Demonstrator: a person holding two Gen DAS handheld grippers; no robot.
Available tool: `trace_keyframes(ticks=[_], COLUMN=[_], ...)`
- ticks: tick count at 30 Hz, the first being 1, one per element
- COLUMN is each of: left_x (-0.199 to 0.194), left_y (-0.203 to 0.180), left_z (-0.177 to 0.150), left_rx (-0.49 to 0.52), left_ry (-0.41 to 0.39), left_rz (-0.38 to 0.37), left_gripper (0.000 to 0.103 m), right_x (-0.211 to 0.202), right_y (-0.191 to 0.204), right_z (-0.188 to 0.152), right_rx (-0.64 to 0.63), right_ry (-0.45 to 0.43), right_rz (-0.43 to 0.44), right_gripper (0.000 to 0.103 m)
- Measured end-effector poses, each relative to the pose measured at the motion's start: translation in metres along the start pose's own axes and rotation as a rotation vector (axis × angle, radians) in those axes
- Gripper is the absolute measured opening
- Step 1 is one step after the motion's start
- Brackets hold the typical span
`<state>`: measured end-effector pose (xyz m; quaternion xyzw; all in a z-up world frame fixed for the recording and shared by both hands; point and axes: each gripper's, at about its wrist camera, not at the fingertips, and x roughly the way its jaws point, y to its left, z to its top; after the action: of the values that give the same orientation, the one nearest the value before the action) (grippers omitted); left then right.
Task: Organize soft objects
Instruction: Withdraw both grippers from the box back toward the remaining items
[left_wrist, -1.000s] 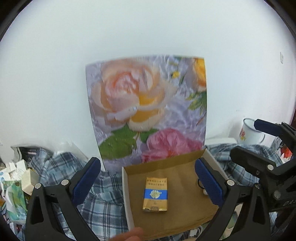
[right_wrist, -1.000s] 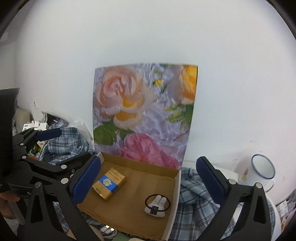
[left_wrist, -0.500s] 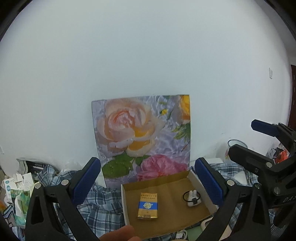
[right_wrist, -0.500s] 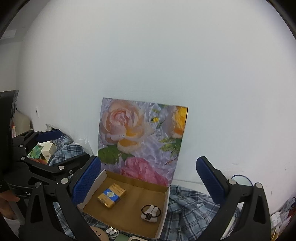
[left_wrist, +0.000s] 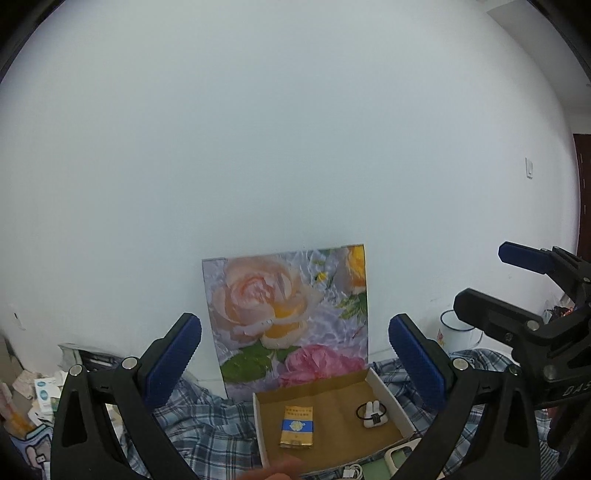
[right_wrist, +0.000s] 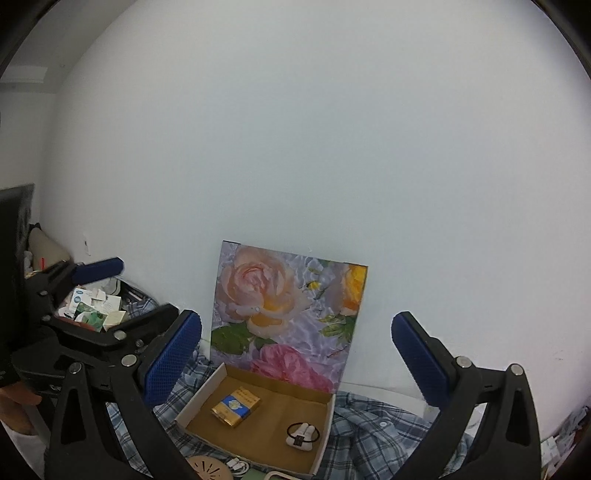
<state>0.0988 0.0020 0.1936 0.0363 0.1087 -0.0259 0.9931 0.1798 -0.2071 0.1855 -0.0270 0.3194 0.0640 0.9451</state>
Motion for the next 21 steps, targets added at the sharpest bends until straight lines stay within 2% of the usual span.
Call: trace_keyframes(ticks=[3,12,21], left_x=[-0.018,-0.048,-0.062], left_y=[-0.003,-0.015,-0.031], left_z=[0.004,0.0,-0.027], left_rx=[0.006,0.016,0.039], left_ry=[-0.027,-0.027,0.037], left_rz=[-0.002,-0.037,-0.089], left_gripper=[0.103,0.103,0.103], right_x=[-0.014,-0.056,-0.075], right_y=[0.001,0.003,0.002], right_z=[0.002,-0.006,-0.034], right_rx=[0.0,0.009,0.034], right_ry=[-0.013,-0.039,-0.002], right_rz=[-0.007,-0.025,-0.027], right_gripper=[0.103,0.103,0.103])
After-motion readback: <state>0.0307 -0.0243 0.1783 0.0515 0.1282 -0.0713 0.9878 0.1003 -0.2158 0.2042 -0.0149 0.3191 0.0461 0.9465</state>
